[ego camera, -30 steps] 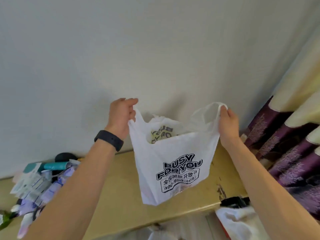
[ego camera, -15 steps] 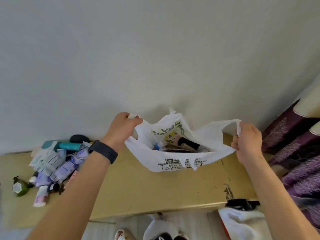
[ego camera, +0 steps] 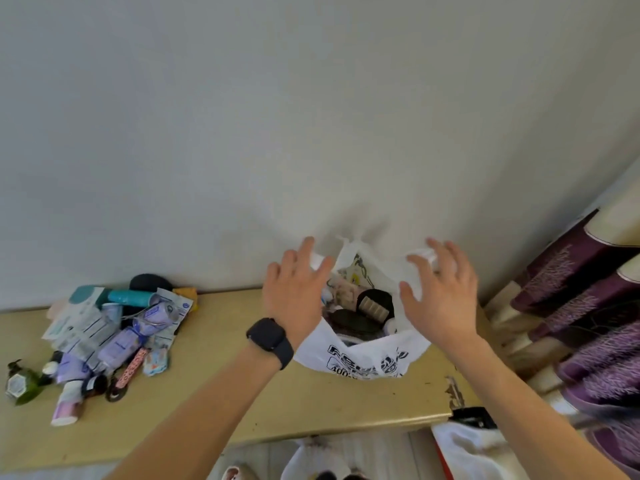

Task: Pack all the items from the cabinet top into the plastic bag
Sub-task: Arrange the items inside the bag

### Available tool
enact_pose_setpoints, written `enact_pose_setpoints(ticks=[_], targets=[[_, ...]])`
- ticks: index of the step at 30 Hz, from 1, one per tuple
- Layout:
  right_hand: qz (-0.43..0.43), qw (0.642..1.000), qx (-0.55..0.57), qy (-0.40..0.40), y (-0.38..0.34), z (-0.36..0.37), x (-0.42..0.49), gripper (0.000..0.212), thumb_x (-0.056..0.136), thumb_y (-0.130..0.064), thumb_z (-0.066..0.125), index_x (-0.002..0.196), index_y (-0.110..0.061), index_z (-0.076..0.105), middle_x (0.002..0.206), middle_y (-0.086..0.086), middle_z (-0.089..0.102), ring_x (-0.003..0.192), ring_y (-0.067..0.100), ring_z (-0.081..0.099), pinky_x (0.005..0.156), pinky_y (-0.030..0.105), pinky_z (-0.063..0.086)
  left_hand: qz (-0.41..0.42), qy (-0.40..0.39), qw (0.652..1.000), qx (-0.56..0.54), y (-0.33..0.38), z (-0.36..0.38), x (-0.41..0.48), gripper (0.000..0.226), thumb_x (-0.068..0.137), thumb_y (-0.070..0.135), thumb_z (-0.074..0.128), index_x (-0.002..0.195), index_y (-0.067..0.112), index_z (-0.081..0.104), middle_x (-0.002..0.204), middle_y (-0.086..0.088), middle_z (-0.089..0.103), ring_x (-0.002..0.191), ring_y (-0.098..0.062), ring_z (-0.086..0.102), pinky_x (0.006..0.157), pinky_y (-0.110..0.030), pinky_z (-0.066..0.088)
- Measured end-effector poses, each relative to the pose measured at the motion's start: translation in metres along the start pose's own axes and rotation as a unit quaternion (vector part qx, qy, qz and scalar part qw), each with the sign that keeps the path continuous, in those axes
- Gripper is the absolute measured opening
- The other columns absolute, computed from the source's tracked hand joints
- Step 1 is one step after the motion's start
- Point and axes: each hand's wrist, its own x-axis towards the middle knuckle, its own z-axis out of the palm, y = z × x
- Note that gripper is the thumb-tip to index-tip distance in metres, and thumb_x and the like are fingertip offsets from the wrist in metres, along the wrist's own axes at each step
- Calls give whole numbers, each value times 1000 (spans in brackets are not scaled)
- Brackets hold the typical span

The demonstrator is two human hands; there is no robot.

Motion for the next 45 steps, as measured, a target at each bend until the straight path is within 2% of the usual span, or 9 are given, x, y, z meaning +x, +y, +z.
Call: enact_pose_setpoints(ticks=[3,8,12,17,21,26,31,40,45], targets=[[-132,987,-3,-88,-11,24,13,21,84,-21,70,105,-24,74,136,3,60,140,30,40,110,52,31,150,-52,980,117,23,9,18,49,83,14,60,132,18,54,159,-13,24,145,-34,19,111,-58,22],[-111,875,-212,-420,17,68,23,59,89,-41,52,146,-31,41,166,4,3,151,28,-12,116,63,-5,345,-230,829,375,51,51,39,49,100,28,47,148,17,39,164,-13,9,150,-36,-8,110,-65,-11],[-82,847,-267,-452,55,76,12,91,87,-49,57,157,-22,6,164,11,-18,150,31,-19,115,66,-6,343,-233,837,357,47,71,29,55,100,24,47,151,18,28,164,-13,5,150,-33,-7,113,-61,-9],[-145,860,-256,-418,61,75,-10,96,84,-53,59,157,-27,4,162,12,-24,148,31,-25,113,65,-13,418,-158,851,276,89,63,26,35,99,16,47,133,14,55,144,-12,49,142,-36,30,119,-56,5],[-151,849,-266,-431,63,73,-26,105,75,-68,60,157,-30,6,162,13,-21,147,34,-26,109,67,-17,282,-285,884,241,86,98,42,38,98,32,37,131,25,56,142,-6,51,138,-40,27,115,-62,6],[-58,868,-205,-448,103,66,-35,117,66,-84,54,156,-36,-4,166,0,-7,151,24,-12,106,58,-28,25,-405,905,132,-27,144,24,66,101,48,37,155,37,1,162,-4,-21,147,-31,-20,119,-55,-3],[-22,860,-97,-501,88,89,-47,125,57,-77,63,151,-47,-14,165,-4,10,150,24,16,120,46,20,12,-502,865,8,-59,151,-35,102,78,63,65,152,48,-3,162,5,-18,150,-30,-5,120,-46,13],[140,939,44,-310,-29,54,-82,48,95,-26,55,142,-19,47,158,14,31,148,31,21,120,43,23,94,-161,962,-200,-36,71,-51,36,90,34,53,123,27,64,134,1,57,129,-23,48,107,-41,37],[158,963,151,-157,-132,29,-148,40,86,-14,72,125,-20,65,139,4,57,133,26,48,104,43,45,47,-90,954,-282,-64,51,-112,30,86,33,54,115,35,61,117,12,61,110,-14,57,91,-33,49]])
